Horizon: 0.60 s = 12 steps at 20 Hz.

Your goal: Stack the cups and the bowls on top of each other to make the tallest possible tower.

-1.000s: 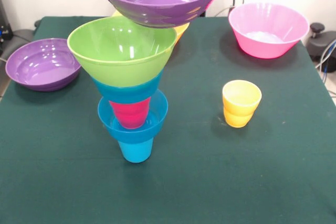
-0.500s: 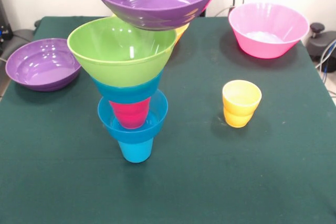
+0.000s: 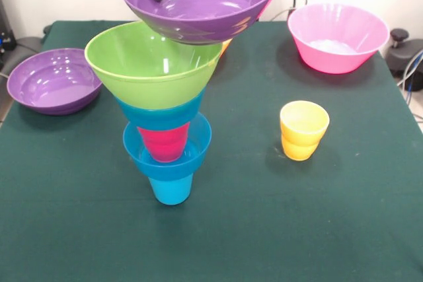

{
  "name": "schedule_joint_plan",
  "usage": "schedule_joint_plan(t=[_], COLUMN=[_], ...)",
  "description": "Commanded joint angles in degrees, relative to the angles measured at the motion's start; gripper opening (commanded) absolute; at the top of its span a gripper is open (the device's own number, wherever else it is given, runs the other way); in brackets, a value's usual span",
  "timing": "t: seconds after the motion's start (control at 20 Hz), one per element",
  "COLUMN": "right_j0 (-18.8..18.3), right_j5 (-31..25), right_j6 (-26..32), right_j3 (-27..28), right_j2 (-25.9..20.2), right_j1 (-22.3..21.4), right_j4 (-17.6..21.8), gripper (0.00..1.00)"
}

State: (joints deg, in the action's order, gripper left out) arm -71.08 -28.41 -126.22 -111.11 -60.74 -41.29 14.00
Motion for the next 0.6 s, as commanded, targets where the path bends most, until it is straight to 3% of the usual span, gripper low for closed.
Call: schedule_joint_plan(t=[0.05, 0.6], right_j0=[0.50, -0.06], right_j5=[-7.12, -8.76], right_j6=[11.72, 12.60], right_j3=[3.12, 3.96], right_j2=[0.89, 0.39], right_j1=[2.44, 2.63], right_j4=[3.95, 3.77], gripper=[0.00, 0.00])
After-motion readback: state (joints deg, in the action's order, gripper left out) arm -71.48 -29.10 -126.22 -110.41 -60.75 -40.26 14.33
